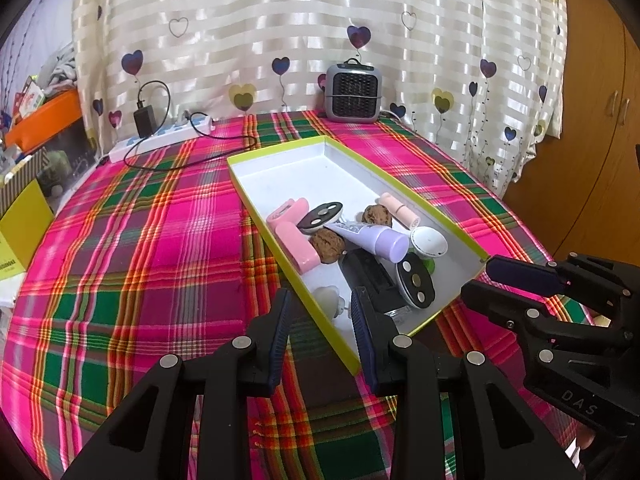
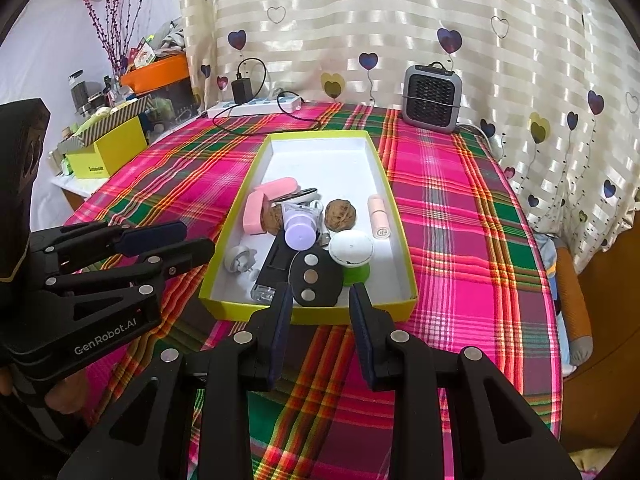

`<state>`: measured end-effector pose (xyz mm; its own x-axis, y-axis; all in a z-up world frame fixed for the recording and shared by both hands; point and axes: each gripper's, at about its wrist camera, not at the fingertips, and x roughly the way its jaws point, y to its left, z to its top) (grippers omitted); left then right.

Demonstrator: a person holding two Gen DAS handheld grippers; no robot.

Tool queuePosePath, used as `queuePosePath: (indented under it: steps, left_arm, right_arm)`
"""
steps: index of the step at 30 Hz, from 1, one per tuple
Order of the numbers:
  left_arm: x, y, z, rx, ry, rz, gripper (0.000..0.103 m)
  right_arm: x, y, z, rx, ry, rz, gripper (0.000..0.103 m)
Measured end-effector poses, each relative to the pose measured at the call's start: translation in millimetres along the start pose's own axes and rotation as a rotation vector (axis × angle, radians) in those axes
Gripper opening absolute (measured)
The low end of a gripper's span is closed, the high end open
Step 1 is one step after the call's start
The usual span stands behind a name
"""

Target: Organize objects

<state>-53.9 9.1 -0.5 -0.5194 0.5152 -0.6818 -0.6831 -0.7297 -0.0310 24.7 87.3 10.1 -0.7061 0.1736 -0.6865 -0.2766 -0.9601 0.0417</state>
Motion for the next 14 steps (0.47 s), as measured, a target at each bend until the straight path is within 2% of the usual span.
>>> queuePosePath:
  steps: [14]
  left_arm:
    - [0.5,-0.3,3.2,0.009,-0.024,0.019,0.029]
  right_arm:
    - [1.2,-4.9,-0.1,0.009,0.003,-0.005,0.03]
